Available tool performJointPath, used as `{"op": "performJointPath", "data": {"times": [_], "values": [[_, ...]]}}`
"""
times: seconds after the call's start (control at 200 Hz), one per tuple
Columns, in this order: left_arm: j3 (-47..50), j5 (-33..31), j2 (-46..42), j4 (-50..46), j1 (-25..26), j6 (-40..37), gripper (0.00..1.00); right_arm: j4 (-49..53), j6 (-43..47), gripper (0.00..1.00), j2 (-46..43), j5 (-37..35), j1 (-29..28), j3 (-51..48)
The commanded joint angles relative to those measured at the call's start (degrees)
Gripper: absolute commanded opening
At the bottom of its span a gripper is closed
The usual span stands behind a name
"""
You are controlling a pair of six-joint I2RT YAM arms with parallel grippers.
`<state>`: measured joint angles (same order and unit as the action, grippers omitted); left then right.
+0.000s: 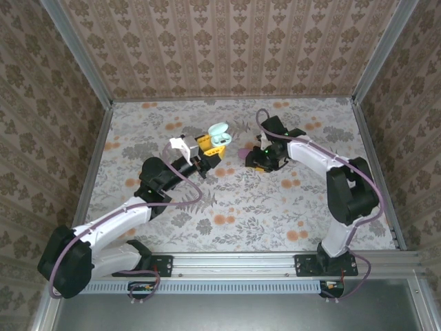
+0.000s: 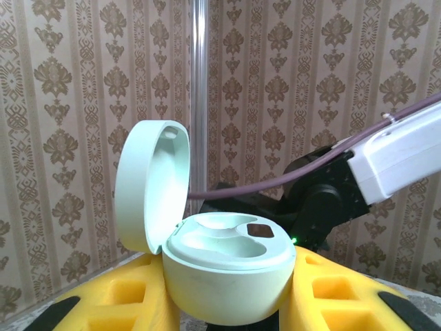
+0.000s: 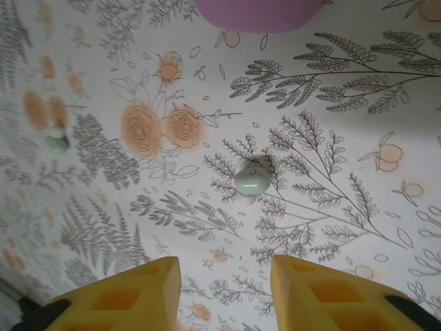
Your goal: Insert the wireless bluetooth earbuds into the charging case
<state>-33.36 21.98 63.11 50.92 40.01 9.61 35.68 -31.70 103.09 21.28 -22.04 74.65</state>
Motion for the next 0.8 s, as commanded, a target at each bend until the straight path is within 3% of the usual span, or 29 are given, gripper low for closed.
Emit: {"op": "performJointPath", "data": {"times": [0.0,0.365,0.795], "values": [[0.6,-0.7,-2.4,-0.7,-0.5,-1.7,0.32,4.9,-0.1,0.44,4.3,-5.0,-1.6,4.4],[0.9,-1.1,-4.2,-2.8,-0.6,-2.8,0.33,12.9,2.4,0.51,14.5,-14.0,-6.5,13.9],[0.8,-1.1,-4.3,-2.9,-0.7,-2.7,0.32,17.2,4.9,0.43,20.3,-18.9,-9.4,20.1]]}}
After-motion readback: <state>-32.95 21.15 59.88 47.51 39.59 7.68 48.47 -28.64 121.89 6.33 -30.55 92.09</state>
